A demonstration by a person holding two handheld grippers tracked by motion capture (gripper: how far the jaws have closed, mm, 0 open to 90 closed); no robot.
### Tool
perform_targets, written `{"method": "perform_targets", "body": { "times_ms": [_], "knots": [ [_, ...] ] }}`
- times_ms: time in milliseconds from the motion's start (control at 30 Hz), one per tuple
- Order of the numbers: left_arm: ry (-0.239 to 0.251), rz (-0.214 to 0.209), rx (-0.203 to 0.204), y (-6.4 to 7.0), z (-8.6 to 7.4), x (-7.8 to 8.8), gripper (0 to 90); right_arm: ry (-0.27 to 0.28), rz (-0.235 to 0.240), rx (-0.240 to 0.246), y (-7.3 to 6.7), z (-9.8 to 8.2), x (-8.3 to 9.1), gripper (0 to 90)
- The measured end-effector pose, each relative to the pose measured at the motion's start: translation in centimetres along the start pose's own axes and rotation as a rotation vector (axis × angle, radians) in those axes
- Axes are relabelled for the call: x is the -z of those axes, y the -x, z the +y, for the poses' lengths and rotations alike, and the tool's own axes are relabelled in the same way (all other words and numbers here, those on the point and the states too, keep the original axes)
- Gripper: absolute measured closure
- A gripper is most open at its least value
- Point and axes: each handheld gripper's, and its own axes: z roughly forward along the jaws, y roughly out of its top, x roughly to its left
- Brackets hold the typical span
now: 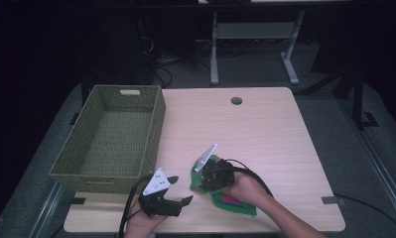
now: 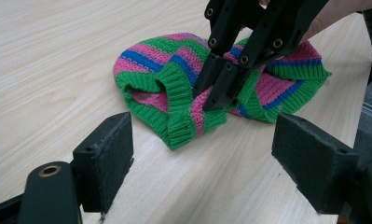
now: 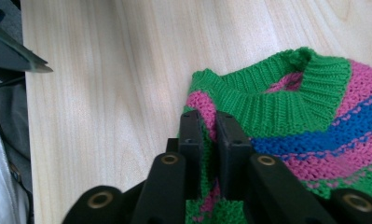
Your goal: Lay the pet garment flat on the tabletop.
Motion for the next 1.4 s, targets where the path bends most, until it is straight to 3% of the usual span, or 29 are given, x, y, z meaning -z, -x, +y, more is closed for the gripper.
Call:
{"method": "perform_targets", "body": {
  "times_ms": [200, 400, 733, 1033, 1400],
  "knots": [
    [0.005, -0.002, 0.008, -0.2, 0.0, 0.1, 20.2, 0.027, 0.013, -0.007, 0.1, -0.1, 0.5, 83.3],
    [0.013, -0.001, 0.013, -0.1, 0.0, 0.1, 20.2, 0.090, 0.001, -0.026, 0.6, -0.4, 2.7, 83.9],
    [0.016, 0.001, 0.013, -0.1, 0.1, -0.1, 20.2, 0.147, -0.008, -0.057, 1.3, -1.0, 5.1, 83.9],
    [0.024, -0.002, 0.005, -0.3, 0.3, -0.2, 20.2, 0.178, -0.019, -0.056, 1.6, -0.9, 7.1, 83.9],
    [0.037, -0.005, 0.019, -0.4, 0.9, -0.9, 20.2, 0.234, 0.000, -0.065, 2.1, -1.5, 9.4, 83.9]
  ]
}}
